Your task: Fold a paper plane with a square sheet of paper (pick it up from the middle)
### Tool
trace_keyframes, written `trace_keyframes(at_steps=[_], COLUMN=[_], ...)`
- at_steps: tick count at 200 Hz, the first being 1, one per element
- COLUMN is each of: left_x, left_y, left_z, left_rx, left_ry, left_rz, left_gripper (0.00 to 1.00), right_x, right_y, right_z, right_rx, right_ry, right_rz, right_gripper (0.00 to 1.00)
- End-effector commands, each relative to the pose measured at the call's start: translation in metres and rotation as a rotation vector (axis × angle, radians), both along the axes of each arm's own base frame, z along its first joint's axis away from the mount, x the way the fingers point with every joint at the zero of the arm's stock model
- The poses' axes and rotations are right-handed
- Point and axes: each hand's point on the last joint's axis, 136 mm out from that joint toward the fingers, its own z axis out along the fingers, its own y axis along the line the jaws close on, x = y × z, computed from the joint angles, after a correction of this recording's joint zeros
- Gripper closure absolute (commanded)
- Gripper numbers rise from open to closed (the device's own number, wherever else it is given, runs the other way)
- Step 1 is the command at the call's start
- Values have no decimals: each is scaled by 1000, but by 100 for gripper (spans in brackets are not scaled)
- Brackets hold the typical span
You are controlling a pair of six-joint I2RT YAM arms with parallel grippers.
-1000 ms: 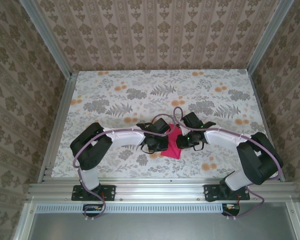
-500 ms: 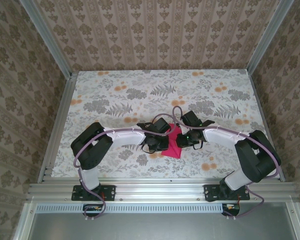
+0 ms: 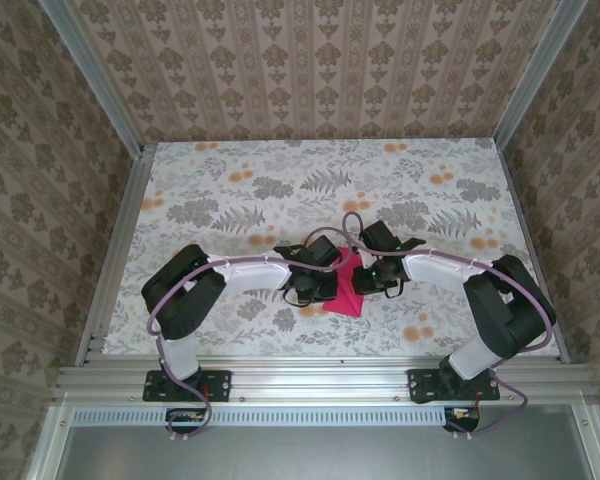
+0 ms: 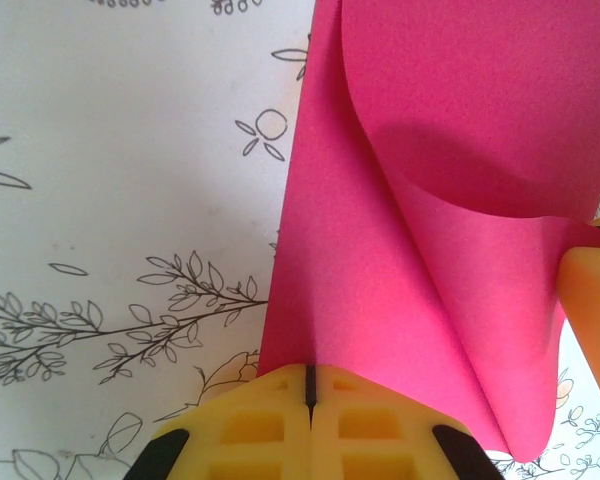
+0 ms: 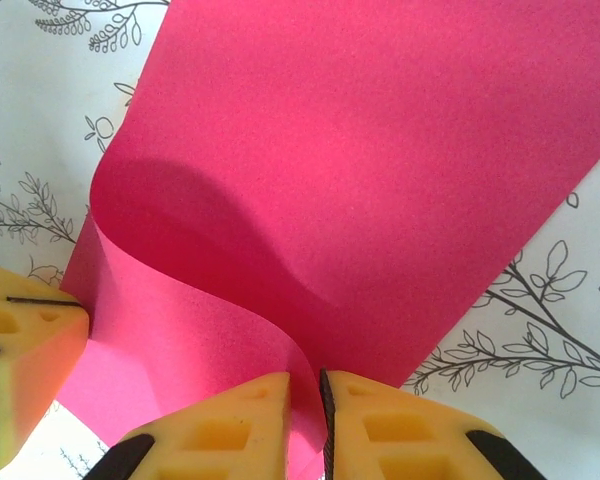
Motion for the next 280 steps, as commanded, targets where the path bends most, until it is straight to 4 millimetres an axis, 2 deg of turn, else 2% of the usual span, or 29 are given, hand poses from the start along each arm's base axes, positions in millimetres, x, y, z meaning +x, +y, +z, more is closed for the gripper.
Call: trace_keyframes(at_steps=[1,212,280], left_x=[-6,-6,7], left_y=[3,5,12], left_z=[-7,-8,1], left_rx=[42,57,75], left_ry=[12,13,-21], left_rz=[-28,-34,-30], left_gripper=[100,100,100], right_x=[4,5,-5], right_y=[-5,-13,-6], right_z=[0,-9,-5], right_rx=[-35,-101,-34], right_ry=[8,47,83], right_rz=[-17,-38,-89], right_gripper=[82,82,83])
